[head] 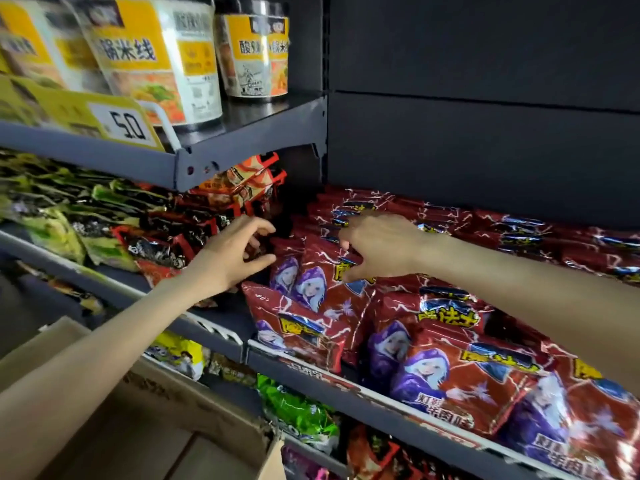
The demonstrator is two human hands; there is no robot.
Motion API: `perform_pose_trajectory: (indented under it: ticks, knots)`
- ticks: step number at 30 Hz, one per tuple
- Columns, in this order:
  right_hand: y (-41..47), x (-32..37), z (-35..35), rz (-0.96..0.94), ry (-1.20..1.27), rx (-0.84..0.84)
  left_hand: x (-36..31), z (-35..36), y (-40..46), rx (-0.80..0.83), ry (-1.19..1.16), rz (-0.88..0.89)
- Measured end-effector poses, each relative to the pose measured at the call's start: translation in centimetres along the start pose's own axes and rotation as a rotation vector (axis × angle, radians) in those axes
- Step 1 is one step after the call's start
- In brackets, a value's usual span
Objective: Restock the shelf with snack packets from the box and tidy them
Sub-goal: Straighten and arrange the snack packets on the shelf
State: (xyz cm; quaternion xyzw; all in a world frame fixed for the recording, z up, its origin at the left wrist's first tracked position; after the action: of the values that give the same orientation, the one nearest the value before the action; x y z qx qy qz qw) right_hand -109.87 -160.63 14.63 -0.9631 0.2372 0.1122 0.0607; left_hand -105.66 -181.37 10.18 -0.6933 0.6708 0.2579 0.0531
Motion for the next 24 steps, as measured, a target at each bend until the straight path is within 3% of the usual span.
perform_pose_trajectory:
  ticks: [3, 6, 10, 13, 18, 22, 24]
  knots:
    - [1.0, 0.4, 0.2, -0.025, -0.010, -0.010, 2.4, 0.5, -1.5, 0.130, -0.239, -0.151]
    - [1.8, 0.7, 0.3, -0.042, 0.080, -0.023, 1.6, -0.6, -4.2, 0.219, -0.557, -0.108]
    - [2.4, 1.8, -0.6, -0.082, 0.159, -0.084, -0.8, 0.0, -7.6, 0.352, -0.408, 0.037]
    - [2.9, 2.8, -1.1, -0.107, 0.220, -0.109, -0.7, 1.0, -7.8, 0.269, -0.264, 0.002]
    - [5.0, 4.4, 0.5, -0.126, 0.324, 0.026, 0.6, 0.8, -6.5, 0.119, -0.522, -0.191]
    - [6.0, 3.6, 0.1, -0.066, 0.535, -0.192, 0.3, 0.3, -5.7, 0.114, -0.642, -0.236]
    - [6.2, 3.6, 0.5, -0.075, 0.486, -0.190, 0.0, 0.8, -5.8, 0.166, -0.660, -0.256]
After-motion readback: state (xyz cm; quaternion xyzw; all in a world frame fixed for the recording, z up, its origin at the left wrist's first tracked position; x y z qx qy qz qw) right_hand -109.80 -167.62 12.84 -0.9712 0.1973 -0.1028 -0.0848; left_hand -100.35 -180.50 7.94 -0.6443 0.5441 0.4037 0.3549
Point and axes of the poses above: each hand's wrist, its own y-axis towards the middle knuckle, its own z-axis out of the palm, x = y × z, the point moved 5 cm from there along y, towards the middle knuckle, and after that the axes turned 10 degrees about -z, right-handed, at the moved point
